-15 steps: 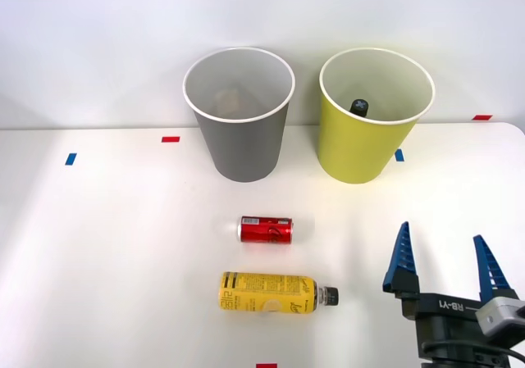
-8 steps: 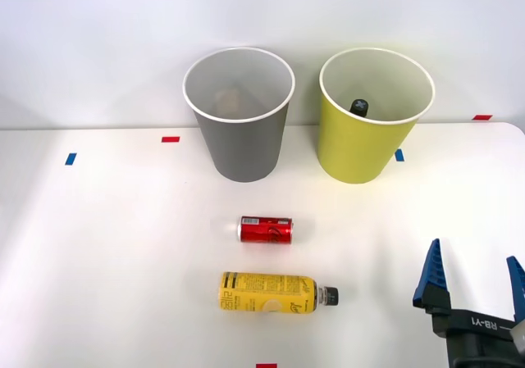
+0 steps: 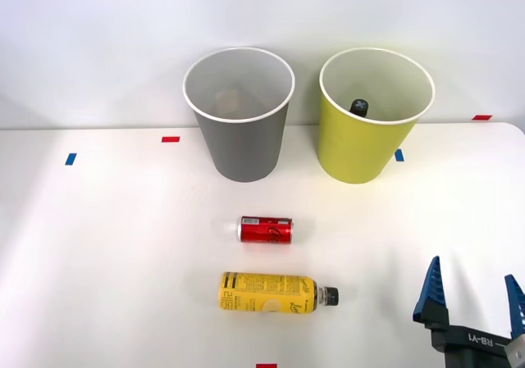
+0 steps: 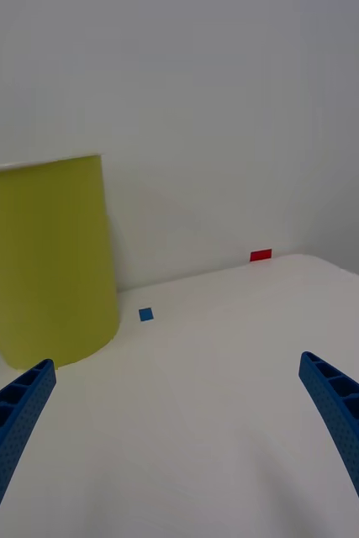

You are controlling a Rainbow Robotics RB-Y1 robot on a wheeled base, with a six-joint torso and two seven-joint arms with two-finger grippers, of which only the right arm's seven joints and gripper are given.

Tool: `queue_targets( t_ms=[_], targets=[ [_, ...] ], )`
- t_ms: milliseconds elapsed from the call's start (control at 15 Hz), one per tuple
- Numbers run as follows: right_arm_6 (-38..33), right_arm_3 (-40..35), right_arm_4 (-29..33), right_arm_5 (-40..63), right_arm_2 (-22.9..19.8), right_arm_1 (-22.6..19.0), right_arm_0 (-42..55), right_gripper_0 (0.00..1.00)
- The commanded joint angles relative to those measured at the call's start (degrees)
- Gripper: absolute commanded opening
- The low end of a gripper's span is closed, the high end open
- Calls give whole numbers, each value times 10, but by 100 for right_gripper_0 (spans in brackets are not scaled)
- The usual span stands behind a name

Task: Put cans in the gray bin, plastic bottles in the light green bin

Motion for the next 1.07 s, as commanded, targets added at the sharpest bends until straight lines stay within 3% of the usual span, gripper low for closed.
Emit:
queue_targets(
  t_ms=[67,467,1067],
  targets=[
    [-78,23,54,-26,-17,4,7,100],
    [-73,29,111,-46,-13,3,49,100],
    [-15,29,130,-84,22,-34,126,100]
  ],
)
